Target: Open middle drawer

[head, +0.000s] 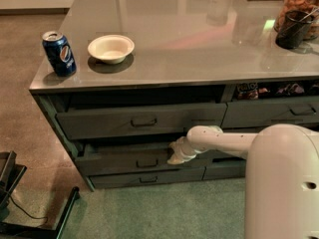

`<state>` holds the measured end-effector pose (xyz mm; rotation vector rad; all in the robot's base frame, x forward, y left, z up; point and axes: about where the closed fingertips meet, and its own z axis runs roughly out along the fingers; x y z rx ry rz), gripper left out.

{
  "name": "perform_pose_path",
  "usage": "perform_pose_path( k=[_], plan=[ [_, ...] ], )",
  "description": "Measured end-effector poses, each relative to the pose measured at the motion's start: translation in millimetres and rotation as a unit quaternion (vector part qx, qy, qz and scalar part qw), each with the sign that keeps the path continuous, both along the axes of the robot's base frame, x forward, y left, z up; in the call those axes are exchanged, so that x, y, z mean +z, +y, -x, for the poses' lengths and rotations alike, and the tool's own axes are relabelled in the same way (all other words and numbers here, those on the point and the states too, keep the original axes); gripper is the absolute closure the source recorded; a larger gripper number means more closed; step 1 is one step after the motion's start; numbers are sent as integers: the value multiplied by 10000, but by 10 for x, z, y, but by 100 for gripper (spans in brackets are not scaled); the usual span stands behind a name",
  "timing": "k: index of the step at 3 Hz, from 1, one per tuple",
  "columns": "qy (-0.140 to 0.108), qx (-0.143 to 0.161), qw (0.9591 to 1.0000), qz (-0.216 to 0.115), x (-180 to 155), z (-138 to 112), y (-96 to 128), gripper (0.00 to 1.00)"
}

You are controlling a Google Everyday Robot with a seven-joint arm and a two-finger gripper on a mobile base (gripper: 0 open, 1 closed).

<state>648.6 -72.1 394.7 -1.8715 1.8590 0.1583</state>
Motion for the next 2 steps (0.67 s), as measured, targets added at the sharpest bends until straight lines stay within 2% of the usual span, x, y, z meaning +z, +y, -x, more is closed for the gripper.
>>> perform_pose_path(
  k=[1,2],
  plan=[
    [0,0,10000,0,0,0,0,100],
    [1,0,10000,0,1,0,0,100]
  ],
)
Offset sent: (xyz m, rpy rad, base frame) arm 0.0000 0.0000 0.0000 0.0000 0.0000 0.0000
